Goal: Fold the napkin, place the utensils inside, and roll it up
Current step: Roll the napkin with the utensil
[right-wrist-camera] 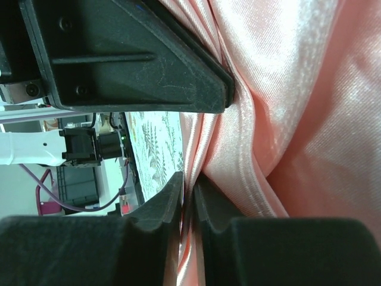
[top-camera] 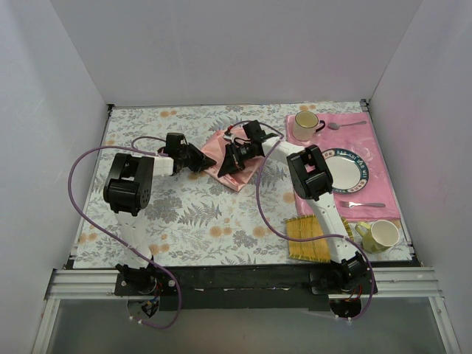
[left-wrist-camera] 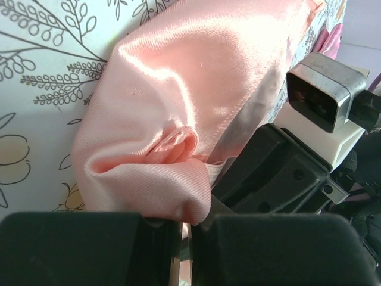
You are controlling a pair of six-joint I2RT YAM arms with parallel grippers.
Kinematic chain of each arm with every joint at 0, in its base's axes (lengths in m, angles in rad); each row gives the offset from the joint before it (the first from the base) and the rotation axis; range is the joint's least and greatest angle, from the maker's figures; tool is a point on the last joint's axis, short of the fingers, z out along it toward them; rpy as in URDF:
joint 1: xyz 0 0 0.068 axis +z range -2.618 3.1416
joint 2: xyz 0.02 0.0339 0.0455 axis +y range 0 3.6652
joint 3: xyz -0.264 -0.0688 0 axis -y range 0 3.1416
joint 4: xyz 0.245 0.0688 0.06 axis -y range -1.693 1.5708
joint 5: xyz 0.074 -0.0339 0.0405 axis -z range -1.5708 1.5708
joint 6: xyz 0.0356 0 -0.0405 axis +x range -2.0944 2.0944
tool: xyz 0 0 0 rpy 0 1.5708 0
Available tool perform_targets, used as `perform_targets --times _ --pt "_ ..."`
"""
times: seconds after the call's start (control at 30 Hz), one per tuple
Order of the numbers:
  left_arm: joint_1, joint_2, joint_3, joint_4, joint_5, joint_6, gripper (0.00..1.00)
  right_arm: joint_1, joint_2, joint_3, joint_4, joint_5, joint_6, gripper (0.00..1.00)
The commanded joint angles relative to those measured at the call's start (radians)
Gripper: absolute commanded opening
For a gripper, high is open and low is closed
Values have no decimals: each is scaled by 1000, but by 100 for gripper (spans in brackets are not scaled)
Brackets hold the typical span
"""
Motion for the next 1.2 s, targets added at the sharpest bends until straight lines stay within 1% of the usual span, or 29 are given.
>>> perform_targets --times 0.0,0.03,0.1,0.13,0.3,0.33,0.37,0.47,0.6,0.67,0.83,0.9,0.97,1.17 --pt "-2 25 -40 -123 -56 56 3 -21 -34 12 -92 152 -72 25" --pt "-2 28 -41 -130 -58 64 3 -24 -46 11 -97 160 -74 31" --pt "-2 31 -46 -137 -56 81 2 -26 -74 21 -123 198 -97 36" --pt "-2 31 -50 -138 -56 82 2 -26 -80 32 -156 212 -107 41" --pt "0 42 -50 -152 -61 111 0 -27 -100 107 -270 275 -187 49" --pt "0 45 -50 -152 -61 116 0 -29 -101 120 -302 281 -198 57" --pt "0 48 -50 -153 -61 121 0 -29 -111 126 -316 290 -210 59" --pt "0 55 -47 -154 -58 125 0 -33 -141 121 -359 338 -267 61" --pt "0 57 -49 -154 -51 124 0 -38 -174 115 -427 440 -365 63" --pt "0 59 -47 -154 -53 125 0 -38 -207 94 -428 430 -425 64" --pt "0 62 -37 -154 -51 127 0 -33 -269 22 -411 390 -439 67" --pt "0 63 -35 -154 -55 127 0 -21 -290 3 -413 385 -474 67" --pt "0 69 -21 -190 -55 128 0 -3 -305 -11 -421 394 -488 67" --pt "0 72 -7 -201 -53 127 0 42 -347 -93 -411 480 -522 66"
